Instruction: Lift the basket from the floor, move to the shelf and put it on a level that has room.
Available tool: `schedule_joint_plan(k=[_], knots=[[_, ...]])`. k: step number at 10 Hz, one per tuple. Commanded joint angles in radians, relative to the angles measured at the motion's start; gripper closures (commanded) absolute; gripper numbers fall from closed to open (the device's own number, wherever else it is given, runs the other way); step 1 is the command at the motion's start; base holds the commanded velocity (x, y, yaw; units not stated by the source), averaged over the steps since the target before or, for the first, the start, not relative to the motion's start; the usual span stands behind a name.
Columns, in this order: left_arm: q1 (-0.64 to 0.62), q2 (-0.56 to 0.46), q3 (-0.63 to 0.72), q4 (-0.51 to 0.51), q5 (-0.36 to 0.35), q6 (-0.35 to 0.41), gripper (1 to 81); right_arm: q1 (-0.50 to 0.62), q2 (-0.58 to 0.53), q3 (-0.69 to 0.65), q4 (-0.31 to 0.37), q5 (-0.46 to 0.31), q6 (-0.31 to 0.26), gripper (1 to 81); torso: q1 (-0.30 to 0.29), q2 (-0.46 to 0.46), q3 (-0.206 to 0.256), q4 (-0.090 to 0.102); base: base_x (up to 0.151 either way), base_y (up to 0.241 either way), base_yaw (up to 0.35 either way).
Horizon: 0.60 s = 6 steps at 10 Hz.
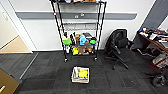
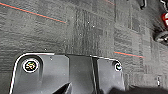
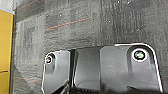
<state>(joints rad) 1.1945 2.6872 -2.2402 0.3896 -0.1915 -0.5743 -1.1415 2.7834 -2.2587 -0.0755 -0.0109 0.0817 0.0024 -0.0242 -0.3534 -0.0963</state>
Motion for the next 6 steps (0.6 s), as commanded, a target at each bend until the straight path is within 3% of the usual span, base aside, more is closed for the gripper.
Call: schedule_joint_plan(k=[1, 6], knots=[[-0.031, -0.018, 0.014, 0.006, 0.040, 0.001, 1.0, 0.045, -0.020, 0.018, -0.007, -0.055, -0.002, 1.0, 0.000, 0.000, 0.000, 0.000, 0.110, 0.000, 0.000], [-0.029, -0.016, 0.014, 0.003, 0.038, 0.001, 1.0, 0.036, -0.017, 0.012, -0.009, -0.055, -0.002, 1.0, 0.000, 0.000, 0.000, 0.000, 0.110, 0.000, 0.000]])
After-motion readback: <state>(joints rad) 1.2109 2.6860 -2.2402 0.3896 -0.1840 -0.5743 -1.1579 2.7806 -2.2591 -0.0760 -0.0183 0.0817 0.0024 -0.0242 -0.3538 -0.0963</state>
